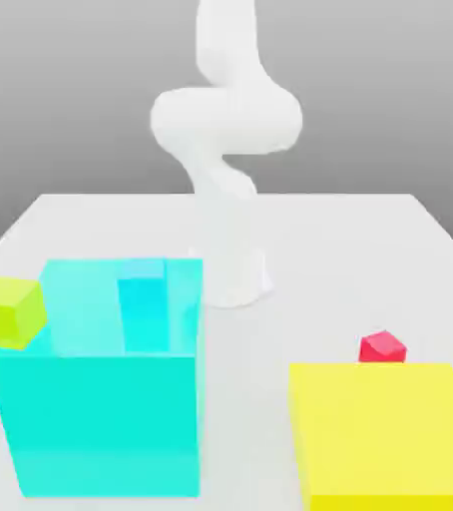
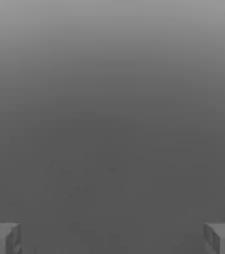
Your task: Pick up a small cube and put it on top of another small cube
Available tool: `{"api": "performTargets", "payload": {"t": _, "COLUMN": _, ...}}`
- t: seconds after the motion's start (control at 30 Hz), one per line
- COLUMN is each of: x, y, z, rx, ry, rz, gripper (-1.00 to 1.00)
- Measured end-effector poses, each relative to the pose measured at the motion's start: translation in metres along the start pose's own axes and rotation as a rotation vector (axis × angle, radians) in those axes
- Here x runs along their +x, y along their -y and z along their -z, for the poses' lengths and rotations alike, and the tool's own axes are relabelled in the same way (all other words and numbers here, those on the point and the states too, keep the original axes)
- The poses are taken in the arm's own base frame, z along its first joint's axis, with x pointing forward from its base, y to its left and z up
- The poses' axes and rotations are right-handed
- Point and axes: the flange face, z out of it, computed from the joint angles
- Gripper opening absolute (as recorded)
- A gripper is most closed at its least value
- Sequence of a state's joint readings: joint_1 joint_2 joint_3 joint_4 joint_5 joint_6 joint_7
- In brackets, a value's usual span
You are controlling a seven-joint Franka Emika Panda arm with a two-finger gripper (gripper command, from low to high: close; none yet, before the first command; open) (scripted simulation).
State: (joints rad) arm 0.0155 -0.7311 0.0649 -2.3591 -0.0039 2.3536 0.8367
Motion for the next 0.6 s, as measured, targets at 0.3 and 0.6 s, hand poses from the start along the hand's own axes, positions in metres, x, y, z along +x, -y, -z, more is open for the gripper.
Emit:
{"api": "performTargets", "payload": {"t": 0.3, "x": -0.183, "y": 0.004, "z": -0.185, "rx": -0.183, "ry": 0.252, "rz": 0.166, "gripper": 0.0}}
{"api": "performTargets", "payload": {"t": 0.6, "x": -0.403, "y": -0.103, "z": -0.263, "rx": -0.361, "ry": 0.554, "rz": 0.34, "gripper": 0.0}}
